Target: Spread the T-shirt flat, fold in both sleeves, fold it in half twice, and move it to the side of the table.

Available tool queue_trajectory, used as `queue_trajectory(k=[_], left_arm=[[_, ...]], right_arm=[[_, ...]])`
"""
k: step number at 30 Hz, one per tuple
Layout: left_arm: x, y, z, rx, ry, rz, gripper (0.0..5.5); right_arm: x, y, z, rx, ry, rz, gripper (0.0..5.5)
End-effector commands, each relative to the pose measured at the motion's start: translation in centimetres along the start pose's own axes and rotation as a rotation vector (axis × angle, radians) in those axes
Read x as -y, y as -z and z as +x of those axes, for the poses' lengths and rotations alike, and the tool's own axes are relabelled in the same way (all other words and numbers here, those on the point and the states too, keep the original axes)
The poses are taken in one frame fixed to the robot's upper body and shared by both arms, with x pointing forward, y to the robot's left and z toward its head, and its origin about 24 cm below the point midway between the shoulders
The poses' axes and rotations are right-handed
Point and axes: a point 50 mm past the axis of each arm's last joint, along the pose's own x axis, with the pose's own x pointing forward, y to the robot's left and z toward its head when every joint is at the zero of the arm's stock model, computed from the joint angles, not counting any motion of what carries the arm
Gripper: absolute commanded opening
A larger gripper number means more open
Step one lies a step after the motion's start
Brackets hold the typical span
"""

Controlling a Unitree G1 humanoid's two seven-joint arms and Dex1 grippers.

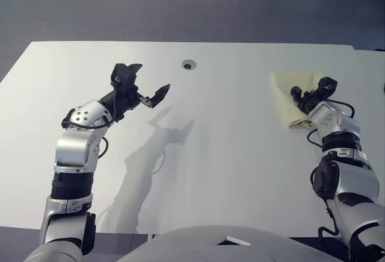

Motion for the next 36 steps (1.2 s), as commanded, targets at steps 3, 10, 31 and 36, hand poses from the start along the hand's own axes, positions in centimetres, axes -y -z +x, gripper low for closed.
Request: queue_trajectory(k=[3,10,31,36], left_arm=[[0.6,-1.4,0.3,0.140,-0.130,0.048,5.40],[1.2,-0.7,0.2,0.155,-0.364,0.092,5.40],[3.7,-0.5,1.1,0.178,-0.388,0.120,2.90],[3.3,-0.7,1.5,0.177,-0.404,0.118,3.68]], right_arm=[[-5.1,-4.5,-4.4,0.344,-0.229,-0.250,5.13],[-9.8,1.4,-10.9,0.516,-0.430,-0.592,5.18],[-10.2,5.4,-12.9,0.508,-0.338,-0.581,1.87],[-10.4,5.1,-12.5,0.517,-0.324,-0.589,1.64]])
